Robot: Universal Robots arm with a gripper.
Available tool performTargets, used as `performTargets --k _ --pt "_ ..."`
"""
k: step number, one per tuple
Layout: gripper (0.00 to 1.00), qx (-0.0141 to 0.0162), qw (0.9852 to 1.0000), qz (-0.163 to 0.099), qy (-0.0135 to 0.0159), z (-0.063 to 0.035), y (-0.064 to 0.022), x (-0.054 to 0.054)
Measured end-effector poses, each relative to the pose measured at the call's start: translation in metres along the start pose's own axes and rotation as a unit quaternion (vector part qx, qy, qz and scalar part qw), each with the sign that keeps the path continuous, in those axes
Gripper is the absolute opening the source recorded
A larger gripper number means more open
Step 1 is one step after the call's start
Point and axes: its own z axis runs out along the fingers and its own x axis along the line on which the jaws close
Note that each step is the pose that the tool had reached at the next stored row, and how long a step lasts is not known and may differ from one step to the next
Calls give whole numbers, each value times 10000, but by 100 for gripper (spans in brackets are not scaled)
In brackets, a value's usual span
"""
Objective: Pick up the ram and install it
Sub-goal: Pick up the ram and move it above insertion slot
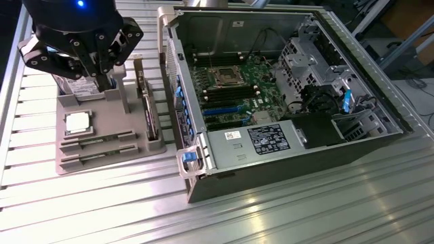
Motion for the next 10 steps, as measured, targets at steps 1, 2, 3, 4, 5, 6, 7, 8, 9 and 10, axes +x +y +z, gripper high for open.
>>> performTargets --k 1,2,3,4,5,6,7,8,9,10 --pt "10 -8 9994 -356 20 4 -1 0" --pt "10 -12 9987 -508 29 6 -1 0" --pt "10 -17 9972 -750 43 9 -1 0" --pt "10 -22 9957 -926 53 12 -1 0" --pt "10 -27 9934 -1147 65 15 -1 0" --pt "10 -31 9916 -1291 74 16 -1 0" --pt "10 -35 9887 -1495 85 19 -1 0" --pt "10 -40 9856 -1686 96 22 -1 1" --pt "10 -46 9809 -1940 111 25 -2 1" --pt "10 -54 9732 -2293 131 30 -2 1"
